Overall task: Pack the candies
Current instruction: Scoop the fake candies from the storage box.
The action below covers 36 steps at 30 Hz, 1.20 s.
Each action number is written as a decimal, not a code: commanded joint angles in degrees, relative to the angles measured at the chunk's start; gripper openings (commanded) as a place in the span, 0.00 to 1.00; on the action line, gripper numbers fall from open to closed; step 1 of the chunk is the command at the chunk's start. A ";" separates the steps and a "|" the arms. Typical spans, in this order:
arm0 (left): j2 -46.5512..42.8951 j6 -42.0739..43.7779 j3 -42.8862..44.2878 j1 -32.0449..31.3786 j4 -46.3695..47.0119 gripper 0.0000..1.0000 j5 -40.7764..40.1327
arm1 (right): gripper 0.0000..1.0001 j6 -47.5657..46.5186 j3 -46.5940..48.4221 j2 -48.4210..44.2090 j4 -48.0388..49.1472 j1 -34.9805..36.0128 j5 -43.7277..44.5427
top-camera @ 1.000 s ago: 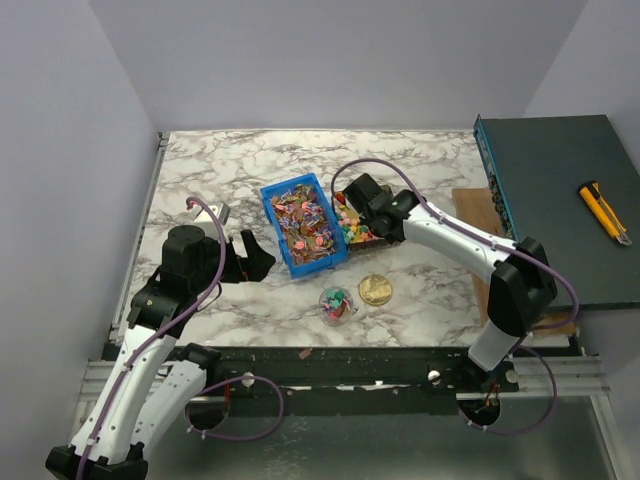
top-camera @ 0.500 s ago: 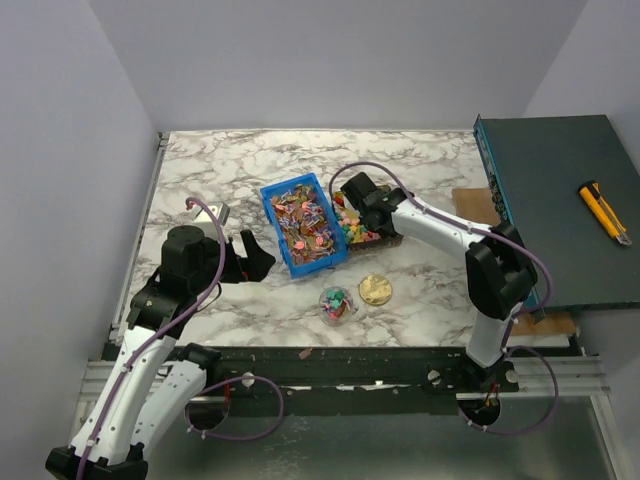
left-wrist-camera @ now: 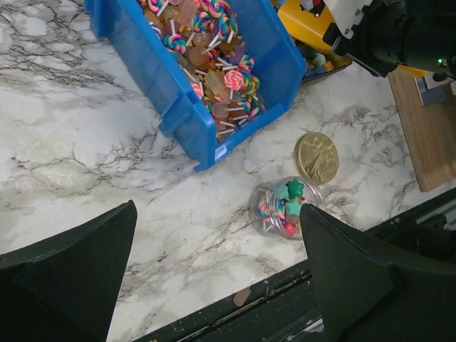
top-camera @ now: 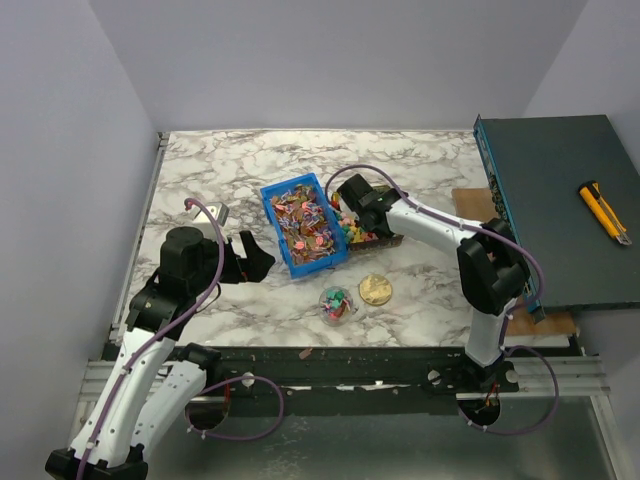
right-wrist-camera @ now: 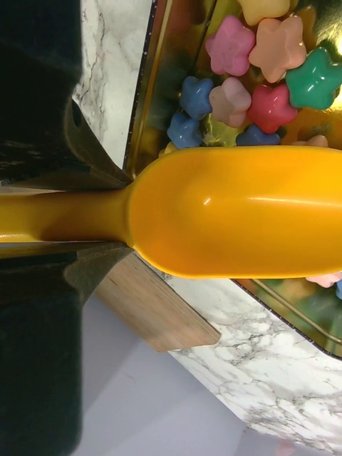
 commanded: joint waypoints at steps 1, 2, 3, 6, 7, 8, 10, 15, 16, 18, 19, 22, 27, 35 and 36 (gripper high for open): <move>-0.78 0.42 -0.15 0.29 -0.51 0.99 -0.41 | 0.01 -1.74 1.20 1.59 -0.97 0.89 -1.60; -0.88 0.44 -0.15 0.29 -0.51 0.99 -0.38 | 0.01 -1.99 1.16 1.83 -1.06 1.17 -1.60; -0.94 0.43 -0.15 0.29 -0.51 0.99 -0.41 | 0.01 -2.23 1.04 1.94 -1.08 1.35 -1.40; -1.18 0.44 -0.15 0.29 -0.50 0.99 -0.42 | 0.01 -3.56 0.34 2.00 -0.91 1.93 -1.07; -1.30 0.40 -0.15 0.29 -0.50 0.99 -0.42 | 0.01 -4.36 -0.25 1.66 -0.29 2.36 -1.03; -1.39 0.44 -0.15 0.29 -0.51 0.99 -0.35 | 0.01 -5.22 -0.83 1.39 0.19 2.72 -1.29; -1.60 0.44 -0.19 0.29 -0.49 0.99 -0.33 | 0.01 -5.71 -0.95 1.15 0.34 3.23 -2.37; -2.05 0.44 -0.26 0.29 -0.50 0.99 -0.42 | 0.01 -6.70 -0.79 1.31 -0.74 4.34 -5.43; -2.11 0.44 -0.24 0.29 -0.51 0.99 -0.42 | 0.01 -6.75 -0.81 1.48 -0.77 4.50 -5.61; -2.16 0.43 -0.24 0.29 -0.51 0.99 -0.42 | 0.01 -6.55 -0.57 1.89 -1.04 4.63 -6.44; -2.18 0.44 -0.24 0.28 -0.51 0.99 -0.42 | 0.01 -6.36 -0.42 2.11 -1.03 4.63 -7.04; -2.19 0.44 -0.24 0.29 -0.47 0.99 -0.51 | 0.01 -4.28 0.63 3.01 -1.79 4.58 -7.94; -2.21 0.40 -0.24 0.29 -0.51 0.99 -0.50 | 0.01 -0.21 1.51 2.82 0.03 4.63 -14.01; -1.62 0.44 -0.30 0.29 -0.51 0.99 -0.84 | 0.01 3.05 2.70 3.97 2.76 4.63 -16.40; -1.62 0.44 -0.24 0.29 -0.47 0.99 -0.86 | 0.01 3.26 2.49 3.88 3.15 4.58 -16.22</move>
